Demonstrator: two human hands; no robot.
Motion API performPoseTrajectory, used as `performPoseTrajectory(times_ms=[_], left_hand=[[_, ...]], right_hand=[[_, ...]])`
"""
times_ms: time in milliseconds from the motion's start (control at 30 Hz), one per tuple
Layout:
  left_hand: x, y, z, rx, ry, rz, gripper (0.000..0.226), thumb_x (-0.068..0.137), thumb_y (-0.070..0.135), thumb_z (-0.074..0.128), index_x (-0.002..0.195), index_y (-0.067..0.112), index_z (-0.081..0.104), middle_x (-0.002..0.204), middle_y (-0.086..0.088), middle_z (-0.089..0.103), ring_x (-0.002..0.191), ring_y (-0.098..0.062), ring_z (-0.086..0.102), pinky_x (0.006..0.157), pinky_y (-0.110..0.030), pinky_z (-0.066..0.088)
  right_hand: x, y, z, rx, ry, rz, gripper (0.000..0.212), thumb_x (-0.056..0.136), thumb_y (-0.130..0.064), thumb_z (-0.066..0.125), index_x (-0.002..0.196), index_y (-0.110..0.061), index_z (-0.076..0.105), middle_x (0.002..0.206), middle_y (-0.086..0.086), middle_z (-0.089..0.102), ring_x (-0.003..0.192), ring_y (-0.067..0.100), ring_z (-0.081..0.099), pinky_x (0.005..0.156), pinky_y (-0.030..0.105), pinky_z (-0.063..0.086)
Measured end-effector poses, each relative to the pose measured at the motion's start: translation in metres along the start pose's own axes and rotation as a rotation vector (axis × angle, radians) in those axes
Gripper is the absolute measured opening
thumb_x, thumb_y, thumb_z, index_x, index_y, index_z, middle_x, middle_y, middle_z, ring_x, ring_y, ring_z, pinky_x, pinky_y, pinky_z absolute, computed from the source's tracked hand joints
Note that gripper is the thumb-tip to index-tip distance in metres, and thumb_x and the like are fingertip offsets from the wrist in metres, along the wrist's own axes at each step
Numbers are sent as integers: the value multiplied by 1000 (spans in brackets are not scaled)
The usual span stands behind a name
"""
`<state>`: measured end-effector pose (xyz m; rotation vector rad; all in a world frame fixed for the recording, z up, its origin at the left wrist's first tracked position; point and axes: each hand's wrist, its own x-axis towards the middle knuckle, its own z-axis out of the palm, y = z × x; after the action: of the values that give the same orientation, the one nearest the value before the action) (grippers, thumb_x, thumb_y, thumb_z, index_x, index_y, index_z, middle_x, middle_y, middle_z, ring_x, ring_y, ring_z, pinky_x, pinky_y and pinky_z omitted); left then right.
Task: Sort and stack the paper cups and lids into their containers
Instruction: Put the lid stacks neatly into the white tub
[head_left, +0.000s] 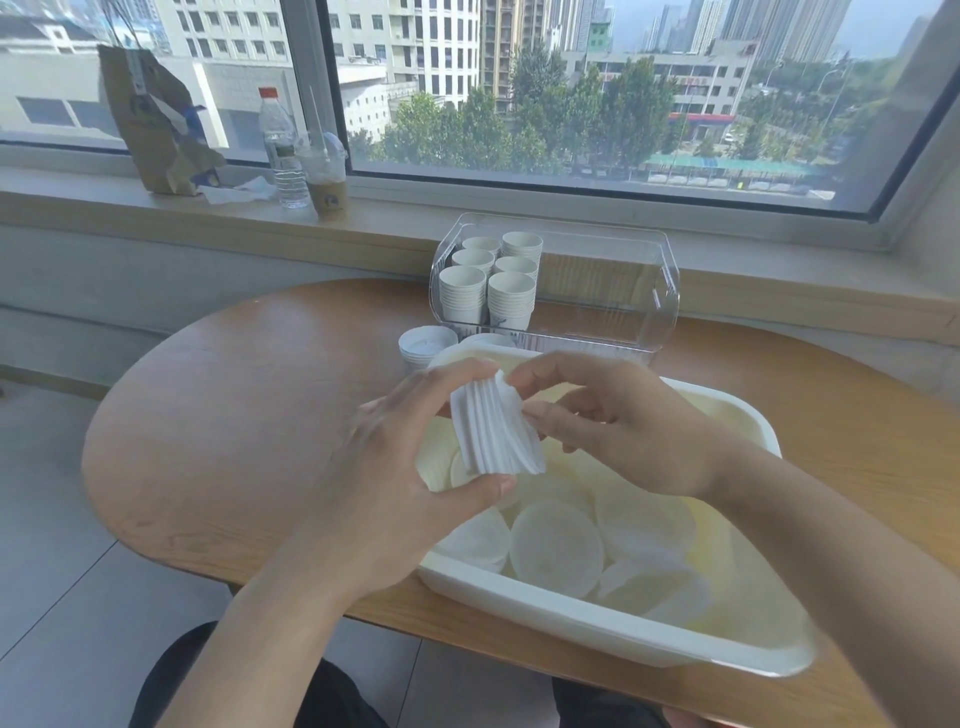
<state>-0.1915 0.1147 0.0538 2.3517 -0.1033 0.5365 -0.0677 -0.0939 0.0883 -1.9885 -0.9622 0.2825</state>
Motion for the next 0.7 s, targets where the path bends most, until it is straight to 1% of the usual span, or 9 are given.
performPoseTrajectory(times_ms=[33, 100, 167, 233, 333, 433, 567, 633, 700], left_hand=[[0, 0, 0, -7, 5, 2, 75, 70, 71, 71, 138, 69, 41, 139, 43, 48, 132, -7, 52, 106, -52, 47], [0, 0, 1, -14, 16, 8, 74, 69, 70, 71, 138, 69, 42, 138, 42, 49, 130, -4, 52, 106, -49, 47], [1, 0, 1, -7, 17, 9, 74, 69, 71, 71, 138, 69, 42, 138, 43, 50, 130, -2, 52, 106, -48, 47], [1, 0, 0, 2, 11, 5, 75, 69, 72, 70, 139, 69, 41, 139, 43, 48, 131, -5, 52, 106, -51, 47], [1, -1, 0, 10, 9, -1, 76, 69, 74, 69, 140, 69, 40, 140, 45, 46, 133, -8, 51, 106, -53, 47], [1, -1, 0, 8, 3, -2, 77, 70, 74, 70, 141, 69, 39, 141, 46, 45, 133, -7, 51, 106, -53, 47], [2, -1, -1, 28, -6, -1, 78, 72, 72, 75, 141, 69, 38, 143, 46, 44, 136, -10, 49, 108, -52, 45], [2, 0, -2, 53, -9, 4, 78, 70, 75, 71, 140, 72, 37, 143, 49, 41, 137, -11, 46, 108, -49, 43], [1, 0, -2, 59, -13, 12, 77, 73, 71, 75, 140, 72, 37, 143, 49, 41, 139, -12, 44, 108, -47, 41]], right_hand=[[-1, -1, 0, 18, -17, 5, 41, 93, -50, 65, 126, -25, 68, 123, -9, 70, 91, 22, 73, 80, 33, 58], [-3, -3, -1, 37, -58, 7, 51, 89, -57, 69, 130, -28, 67, 127, -11, 69, 97, 19, 74, 88, 36, 59], [-4, -4, -2, 23, -89, -2, 53, 85, -54, 77, 131, -31, 65, 129, -13, 68, 100, 15, 75, 89, 37, 60], [-4, -4, -2, 35, -94, 0, 55, 82, -49, 82, 132, -34, 63, 127, -13, 68, 100, 15, 76, 87, 36, 61], [-5, -4, -3, 59, -87, -5, 66, 81, -45, 86, 139, -39, 56, 126, -12, 68, 103, 14, 76, 89, 37, 61], [-4, -3, -3, 74, -100, -40, 67, 84, -34, 85, 143, -36, 53, 134, -10, 64, 113, 15, 73, 95, 43, 61], [-3, -3, -3, 115, -141, -74, 67, 84, -31, 85, 143, -32, 53, 141, -7, 60, 120, 20, 71, 100, 52, 58], [-3, -2, -3, 116, -147, -81, 66, 84, -30, 86, 142, -32, 53, 141, -8, 60, 120, 21, 71, 100, 54, 57], [-3, -1, -3, 115, -150, -86, 64, 85, -30, 86, 141, -32, 54, 141, -8, 60, 120, 20, 71, 100, 53, 57]])
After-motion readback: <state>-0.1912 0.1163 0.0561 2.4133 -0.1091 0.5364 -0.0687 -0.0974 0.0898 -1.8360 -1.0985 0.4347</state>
